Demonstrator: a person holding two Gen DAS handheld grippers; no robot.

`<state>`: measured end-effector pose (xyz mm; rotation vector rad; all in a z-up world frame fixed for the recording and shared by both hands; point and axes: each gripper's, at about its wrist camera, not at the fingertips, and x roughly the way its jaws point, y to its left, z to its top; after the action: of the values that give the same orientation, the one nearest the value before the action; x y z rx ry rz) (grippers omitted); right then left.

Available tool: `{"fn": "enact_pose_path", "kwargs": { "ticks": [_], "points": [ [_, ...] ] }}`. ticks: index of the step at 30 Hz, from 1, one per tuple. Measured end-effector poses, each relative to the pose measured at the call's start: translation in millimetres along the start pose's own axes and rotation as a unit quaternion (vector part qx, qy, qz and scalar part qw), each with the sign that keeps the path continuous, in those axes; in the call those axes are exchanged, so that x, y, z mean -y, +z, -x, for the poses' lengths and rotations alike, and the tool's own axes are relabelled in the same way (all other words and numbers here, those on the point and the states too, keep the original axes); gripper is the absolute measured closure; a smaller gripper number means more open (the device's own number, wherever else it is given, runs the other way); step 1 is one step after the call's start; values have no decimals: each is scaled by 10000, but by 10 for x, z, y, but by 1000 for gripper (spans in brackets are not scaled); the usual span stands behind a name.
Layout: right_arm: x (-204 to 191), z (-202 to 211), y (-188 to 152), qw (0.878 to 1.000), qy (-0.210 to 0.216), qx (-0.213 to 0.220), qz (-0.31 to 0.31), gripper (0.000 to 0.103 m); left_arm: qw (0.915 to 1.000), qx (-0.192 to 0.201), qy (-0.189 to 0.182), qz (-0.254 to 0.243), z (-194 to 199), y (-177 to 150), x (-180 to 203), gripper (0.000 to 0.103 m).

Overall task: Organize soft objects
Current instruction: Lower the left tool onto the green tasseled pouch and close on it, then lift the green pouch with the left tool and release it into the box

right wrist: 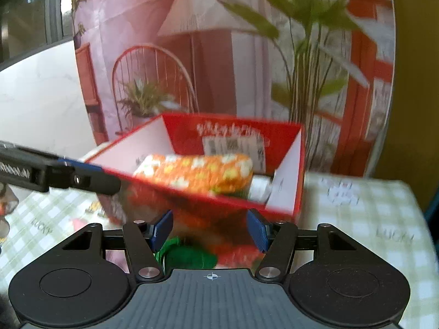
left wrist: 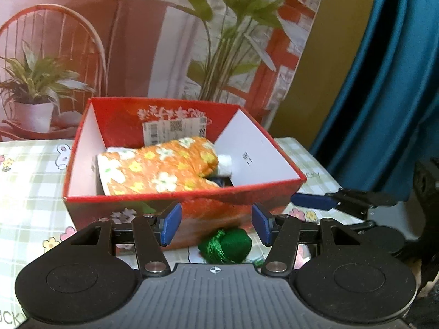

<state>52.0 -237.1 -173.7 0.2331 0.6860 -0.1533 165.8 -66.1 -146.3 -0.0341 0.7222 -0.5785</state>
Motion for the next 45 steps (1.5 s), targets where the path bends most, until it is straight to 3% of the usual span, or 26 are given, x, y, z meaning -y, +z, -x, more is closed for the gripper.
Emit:
{"fn": "enact_pose_path", "kwargs": {
  "ticks": [14, 33, 45],
  "points": [
    [-90, -346, -354, 9978, 250, -617, -68, 47, 9981, -563, -108, 243, -325, -127, -18, 44],
    [-7, -690, -548, 9948, 547, -794, -317, 47, 9910, -1126, -430, 586, -933, -171, -91, 44],
    [-1, -759, -573, 9937, 696, -809, -335, 53, 9863, -1302, -673, 756, -1201, -316, -209, 42]
  ]
}}
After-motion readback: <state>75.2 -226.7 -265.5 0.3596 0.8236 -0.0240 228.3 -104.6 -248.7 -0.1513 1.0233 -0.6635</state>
